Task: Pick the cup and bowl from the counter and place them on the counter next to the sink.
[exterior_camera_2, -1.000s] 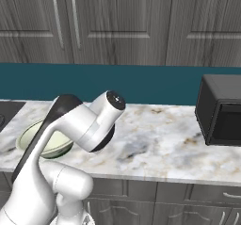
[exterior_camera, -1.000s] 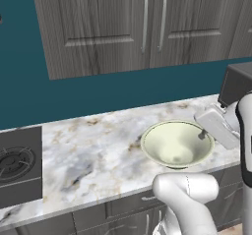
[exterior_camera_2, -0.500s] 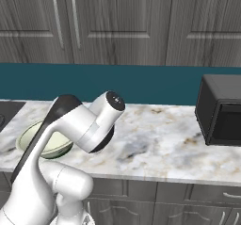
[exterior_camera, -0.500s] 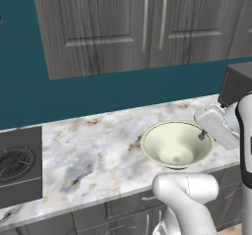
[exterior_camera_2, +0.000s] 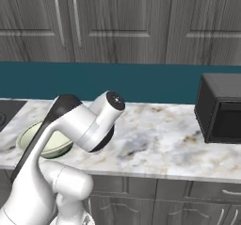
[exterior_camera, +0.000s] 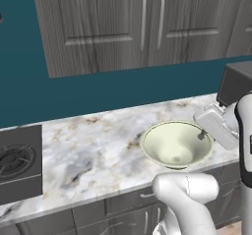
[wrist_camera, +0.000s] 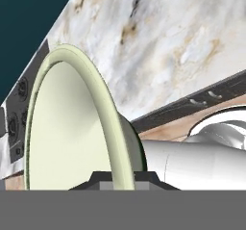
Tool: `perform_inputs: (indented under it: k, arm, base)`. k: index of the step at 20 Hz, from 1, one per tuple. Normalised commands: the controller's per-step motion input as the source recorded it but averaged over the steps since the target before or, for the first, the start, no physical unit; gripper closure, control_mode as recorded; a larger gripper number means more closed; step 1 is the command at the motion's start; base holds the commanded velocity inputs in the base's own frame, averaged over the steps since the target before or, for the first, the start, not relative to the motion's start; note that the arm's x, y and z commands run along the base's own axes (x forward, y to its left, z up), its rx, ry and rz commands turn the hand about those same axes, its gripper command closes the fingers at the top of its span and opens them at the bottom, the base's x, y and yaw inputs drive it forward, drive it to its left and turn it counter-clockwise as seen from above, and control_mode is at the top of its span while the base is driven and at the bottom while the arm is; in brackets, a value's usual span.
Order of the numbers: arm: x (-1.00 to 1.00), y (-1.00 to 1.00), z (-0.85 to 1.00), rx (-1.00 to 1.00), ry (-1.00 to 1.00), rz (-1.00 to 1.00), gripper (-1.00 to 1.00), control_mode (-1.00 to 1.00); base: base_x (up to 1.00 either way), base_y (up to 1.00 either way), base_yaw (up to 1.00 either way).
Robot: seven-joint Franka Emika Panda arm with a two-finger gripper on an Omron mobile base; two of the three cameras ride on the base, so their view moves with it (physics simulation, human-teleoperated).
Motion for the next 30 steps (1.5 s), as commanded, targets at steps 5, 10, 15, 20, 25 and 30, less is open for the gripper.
perform_inputs:
  k: [5,10,15,20,25,30]
  arm:
    - [0.00,0.00,0.00,0.00,0.00,0.00,1.00,1.00]
    - [0.00,0.00,0.00,0.00,0.00,0.00,1.00,1.00]
    - [0.00,0.00,0.00,0.00,0.00,0.00,1.00,1.00]
    - [0.00,0.00,0.00,0.00,0.00,0.00,1.00,1.00]
    - [0.00,0.00,0.00,0.00,0.00,0.00,1.00,1.00]
    - [0.00,0.00,0.00,0.00,0.00,0.00,1.00,1.00]
  base:
    - [-0.99,0.15,-0.04]
    - [-0.30,0.04,0.01]
    - [0.00,0.18,0.44]
    - [0.00,0.17,0.70]
    - [0.00,0.18,0.72]
    - [-0.02,0.19,0.71]
